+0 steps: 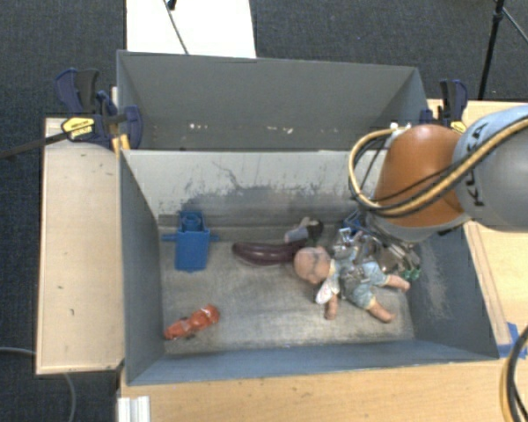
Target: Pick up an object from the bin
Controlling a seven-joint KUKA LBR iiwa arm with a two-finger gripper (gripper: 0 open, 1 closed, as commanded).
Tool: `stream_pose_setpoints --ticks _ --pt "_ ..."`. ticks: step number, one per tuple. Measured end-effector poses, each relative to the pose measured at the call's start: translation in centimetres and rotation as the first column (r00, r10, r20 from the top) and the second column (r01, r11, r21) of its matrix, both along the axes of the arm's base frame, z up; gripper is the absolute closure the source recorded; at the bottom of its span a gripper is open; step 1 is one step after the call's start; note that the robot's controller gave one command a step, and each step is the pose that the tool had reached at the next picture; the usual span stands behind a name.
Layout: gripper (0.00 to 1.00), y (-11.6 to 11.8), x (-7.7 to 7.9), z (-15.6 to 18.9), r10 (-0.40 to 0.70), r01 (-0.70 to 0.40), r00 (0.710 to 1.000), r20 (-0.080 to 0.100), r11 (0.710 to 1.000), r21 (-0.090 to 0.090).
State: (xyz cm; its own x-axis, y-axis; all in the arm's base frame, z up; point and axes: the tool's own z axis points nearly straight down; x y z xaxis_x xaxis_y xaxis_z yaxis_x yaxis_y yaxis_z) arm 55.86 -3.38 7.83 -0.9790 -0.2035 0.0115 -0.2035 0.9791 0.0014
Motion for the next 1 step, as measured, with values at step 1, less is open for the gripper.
stream_pose_setpoints --ticks 1 --pt "1.00 0.00 0.00 0.00 0.000 0.000 1.000 0.000 1.000 0.000"
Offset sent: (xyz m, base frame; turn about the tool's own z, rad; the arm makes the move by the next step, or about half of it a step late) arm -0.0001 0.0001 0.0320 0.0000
